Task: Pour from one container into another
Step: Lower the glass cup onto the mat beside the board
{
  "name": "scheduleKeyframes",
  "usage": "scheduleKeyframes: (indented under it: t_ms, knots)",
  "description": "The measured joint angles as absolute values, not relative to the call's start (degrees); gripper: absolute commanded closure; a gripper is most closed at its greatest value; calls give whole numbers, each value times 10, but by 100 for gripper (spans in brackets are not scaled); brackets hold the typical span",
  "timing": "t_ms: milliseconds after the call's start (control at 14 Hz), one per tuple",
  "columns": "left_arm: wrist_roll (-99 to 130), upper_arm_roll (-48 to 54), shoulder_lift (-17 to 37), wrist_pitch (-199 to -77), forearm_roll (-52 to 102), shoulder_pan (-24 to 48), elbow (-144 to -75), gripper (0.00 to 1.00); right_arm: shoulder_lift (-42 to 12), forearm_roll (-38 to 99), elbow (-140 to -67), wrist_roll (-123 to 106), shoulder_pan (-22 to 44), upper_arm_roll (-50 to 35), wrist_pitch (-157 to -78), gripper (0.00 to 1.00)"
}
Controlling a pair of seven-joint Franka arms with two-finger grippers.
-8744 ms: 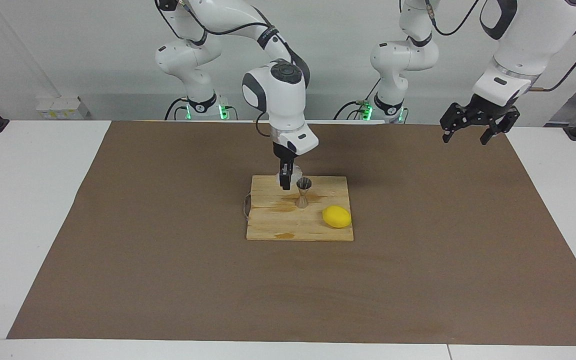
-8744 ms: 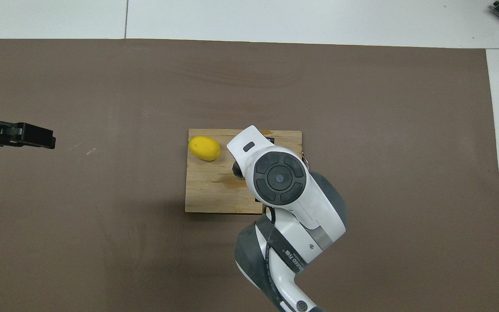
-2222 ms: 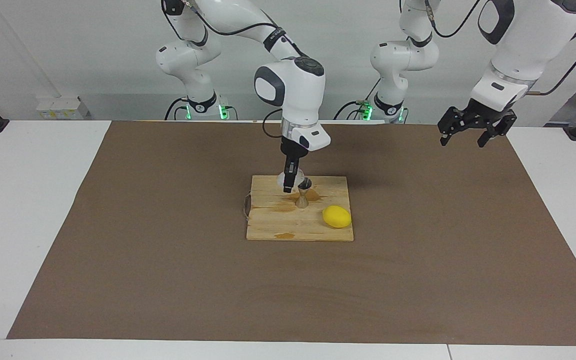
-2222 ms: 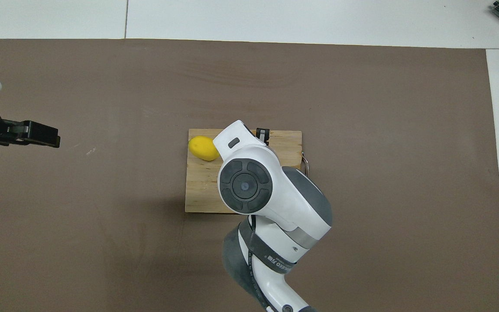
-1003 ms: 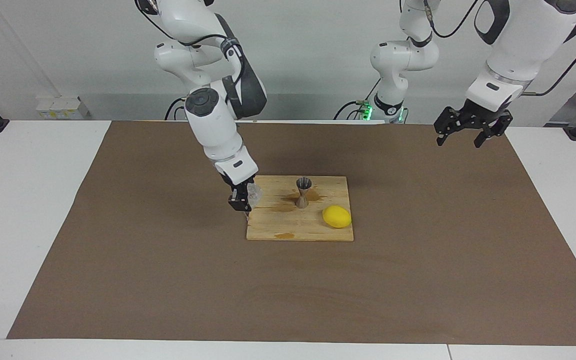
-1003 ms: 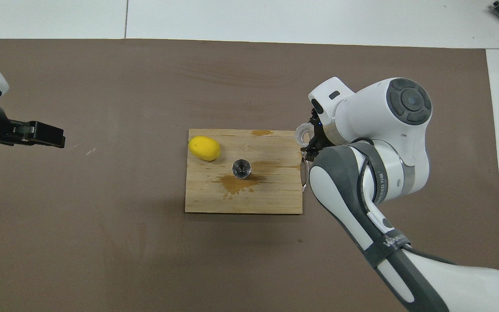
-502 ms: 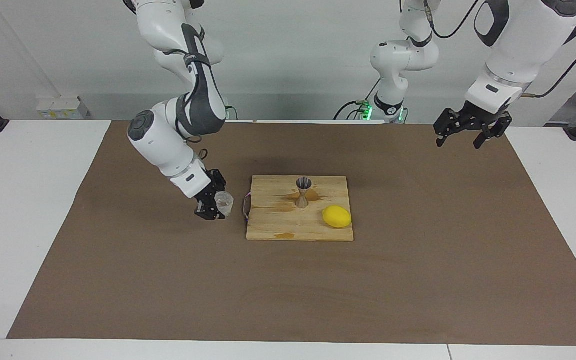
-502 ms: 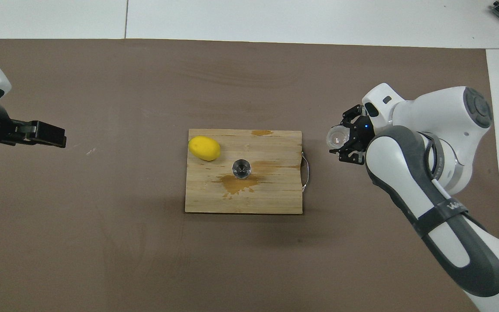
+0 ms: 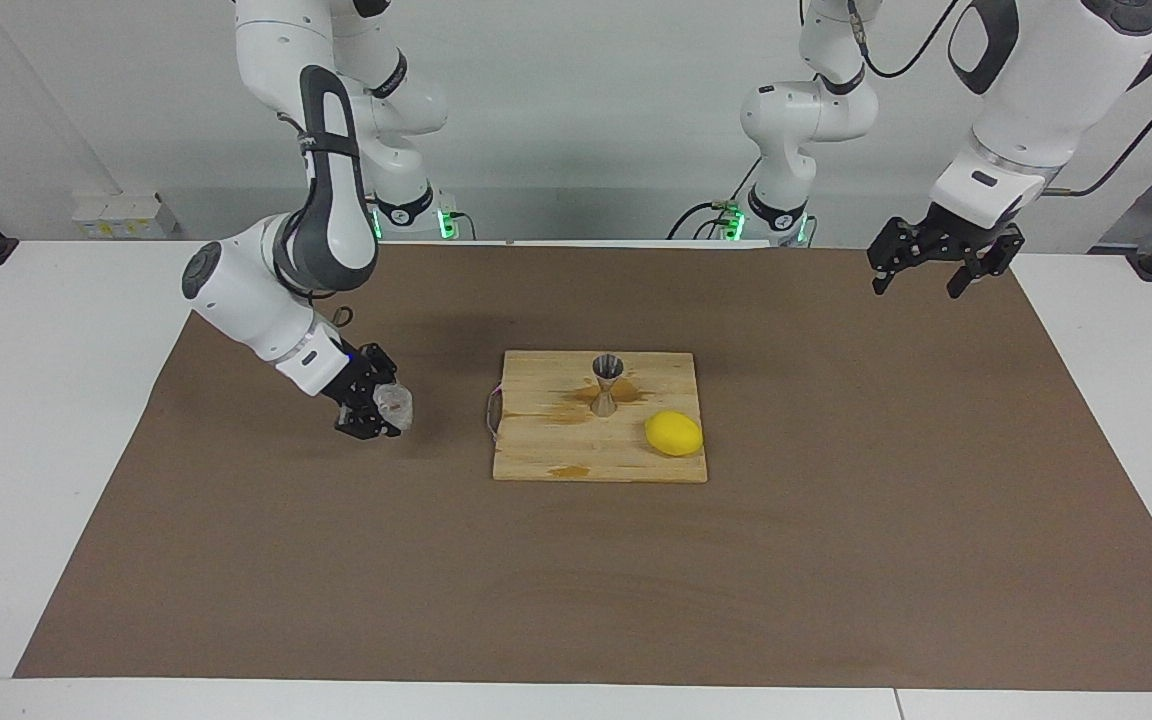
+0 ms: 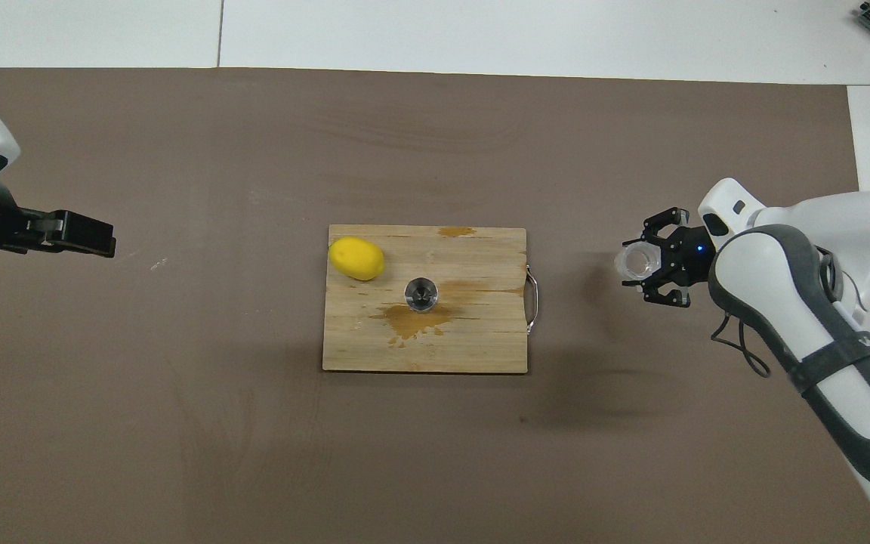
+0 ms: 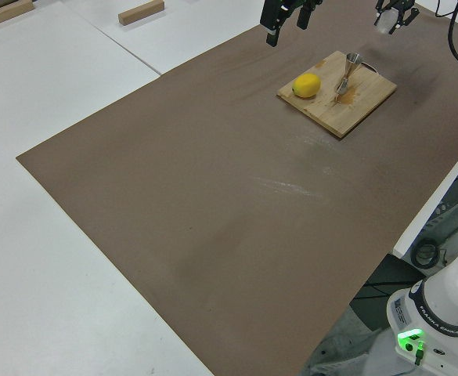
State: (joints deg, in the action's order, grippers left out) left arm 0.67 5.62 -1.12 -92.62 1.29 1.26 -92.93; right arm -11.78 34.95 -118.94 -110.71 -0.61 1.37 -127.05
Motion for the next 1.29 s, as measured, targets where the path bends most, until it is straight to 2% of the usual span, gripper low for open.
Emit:
scheduleKeyframes:
  t_ms: [502, 860, 1075, 1147, 1290]
  knots:
    - [7, 58, -10, -926, 3, 18, -929, 0, -123, 386, -1218, -1189, -58, 14, -1270, 39]
    - [7, 58, -10, -926, 2, 20, -929, 0, -135, 391, -1219, -1197, -61, 13, -1270, 37]
    - [7, 58, -10, -926, 2, 20, -929, 0, -141, 394, -1223, -1198, -63, 13, -1270, 31]
    - [7, 58, -10, -926, 2, 20, -928, 0, -142, 394, -1224, -1198, -64, 13, -1270, 24]
    - [7, 58, -10, -926, 2, 20, -928, 0, -142, 394, -1225, -1198, -64, 13, -1271, 19]
